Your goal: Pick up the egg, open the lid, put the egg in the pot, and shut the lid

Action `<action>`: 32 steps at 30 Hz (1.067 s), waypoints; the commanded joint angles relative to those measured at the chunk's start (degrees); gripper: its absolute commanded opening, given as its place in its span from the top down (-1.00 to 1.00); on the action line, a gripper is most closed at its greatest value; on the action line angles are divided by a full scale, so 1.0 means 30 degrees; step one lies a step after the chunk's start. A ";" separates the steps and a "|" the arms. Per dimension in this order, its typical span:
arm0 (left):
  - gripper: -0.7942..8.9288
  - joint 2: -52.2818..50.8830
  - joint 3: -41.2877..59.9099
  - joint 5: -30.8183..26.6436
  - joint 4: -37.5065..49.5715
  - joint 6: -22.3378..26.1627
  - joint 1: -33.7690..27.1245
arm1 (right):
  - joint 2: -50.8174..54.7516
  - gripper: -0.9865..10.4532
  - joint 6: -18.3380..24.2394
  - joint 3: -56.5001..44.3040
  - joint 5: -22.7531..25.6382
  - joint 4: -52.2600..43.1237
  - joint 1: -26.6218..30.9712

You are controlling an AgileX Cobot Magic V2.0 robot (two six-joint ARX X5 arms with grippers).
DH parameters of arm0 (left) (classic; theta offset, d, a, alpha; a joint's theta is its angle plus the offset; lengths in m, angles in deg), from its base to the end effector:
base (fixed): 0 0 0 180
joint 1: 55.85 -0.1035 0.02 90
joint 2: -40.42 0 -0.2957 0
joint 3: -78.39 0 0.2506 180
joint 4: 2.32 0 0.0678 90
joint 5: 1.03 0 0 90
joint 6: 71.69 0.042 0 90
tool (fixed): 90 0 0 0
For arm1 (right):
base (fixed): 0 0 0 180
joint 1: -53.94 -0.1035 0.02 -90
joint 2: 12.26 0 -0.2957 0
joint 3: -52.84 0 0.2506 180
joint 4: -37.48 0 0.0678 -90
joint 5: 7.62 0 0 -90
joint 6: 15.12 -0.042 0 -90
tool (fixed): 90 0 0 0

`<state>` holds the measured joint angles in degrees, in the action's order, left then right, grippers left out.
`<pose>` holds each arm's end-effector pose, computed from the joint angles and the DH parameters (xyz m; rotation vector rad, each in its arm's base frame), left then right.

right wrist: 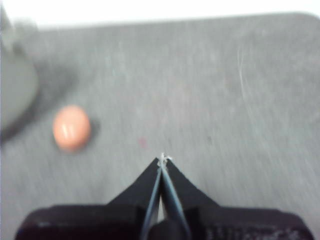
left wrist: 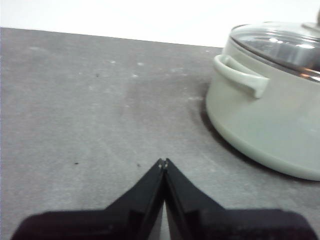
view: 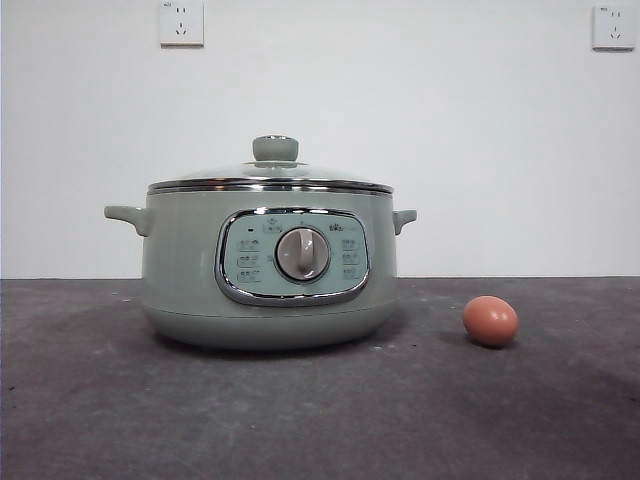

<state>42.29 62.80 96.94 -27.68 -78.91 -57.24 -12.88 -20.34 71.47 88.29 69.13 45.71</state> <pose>0.0752 -0.0040 0.1505 -0.1420 0.2096 -0.1015 0.0690 0.0056 0.1583 0.0614 0.2379 0.0295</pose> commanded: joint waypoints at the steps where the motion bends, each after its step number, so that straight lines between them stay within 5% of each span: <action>1: 0.85 0.0080 -0.0627 0.0393 -0.0306 -0.1122 -0.0058 | 0.0015 0.85 -0.2579 0.0007 -0.0102 -0.1705 0.0000; 4: 0.85 0.0619 -0.1821 0.0918 -0.0568 -0.2732 -0.0051 | -0.0401 0.85 -0.4306 0.0874 -0.0736 -0.2492 0.0000; 11: 0.85 0.3395 -0.5734 0.2659 -0.1530 -0.2718 -0.0044 | -0.3818 0.85 -0.4371 0.5224 -0.3009 -0.1013 0.0000; 26: 0.85 1.0251 -1.6050 0.8218 -0.8808 0.0896 0.0058 | -1.1366 0.85 0.1326 1.8178 -0.6747 1.1045 0.0000; 32: 0.85 1.2327 -1.9584 0.8568 -1.2764 0.2688 0.1093 | -1.3260 0.85 0.3169 2.1041 -0.8218 1.5234 0.0000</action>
<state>79.12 4.66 122.40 -65.17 -73.88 -54.35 -52.38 -13.60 134.18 64.03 113.92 45.71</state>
